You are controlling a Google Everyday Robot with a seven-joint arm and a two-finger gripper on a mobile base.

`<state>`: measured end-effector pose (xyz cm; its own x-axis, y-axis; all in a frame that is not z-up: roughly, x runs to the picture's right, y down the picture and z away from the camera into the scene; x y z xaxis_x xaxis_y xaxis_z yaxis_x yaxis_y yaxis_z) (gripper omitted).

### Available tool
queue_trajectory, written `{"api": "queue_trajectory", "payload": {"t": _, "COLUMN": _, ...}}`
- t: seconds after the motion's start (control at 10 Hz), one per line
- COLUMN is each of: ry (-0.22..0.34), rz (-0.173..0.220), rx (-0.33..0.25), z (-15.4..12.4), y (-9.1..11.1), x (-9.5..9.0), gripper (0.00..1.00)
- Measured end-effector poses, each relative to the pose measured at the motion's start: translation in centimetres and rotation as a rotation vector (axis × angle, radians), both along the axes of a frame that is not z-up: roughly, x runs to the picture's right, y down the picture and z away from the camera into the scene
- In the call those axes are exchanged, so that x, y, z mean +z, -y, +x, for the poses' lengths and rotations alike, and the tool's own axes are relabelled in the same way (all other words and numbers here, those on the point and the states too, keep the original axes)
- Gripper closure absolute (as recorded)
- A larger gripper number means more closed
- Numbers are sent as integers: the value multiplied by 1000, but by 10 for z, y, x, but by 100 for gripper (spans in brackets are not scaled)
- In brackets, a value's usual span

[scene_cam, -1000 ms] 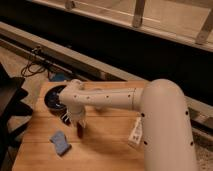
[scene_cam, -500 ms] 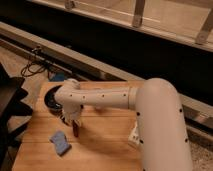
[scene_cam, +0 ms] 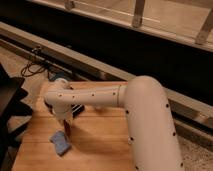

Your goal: Drag the pepper across the table

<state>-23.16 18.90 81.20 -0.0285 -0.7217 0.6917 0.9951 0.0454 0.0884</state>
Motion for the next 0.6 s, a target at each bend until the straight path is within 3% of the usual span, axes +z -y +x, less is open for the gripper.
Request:
{"api": "queue_trajectory", "payload": {"t": 0.4, "ry": -14, "rz": 6, "rx": -58, "z": -31, "y": 2, "x": -2, "gripper": 81}}
{"api": "queue_trajectory", "payload": {"t": 0.6, "ry": -21, "rz": 8, "rx": -75, "z": -32, "y": 5, "x": 1, "gripper": 81}}
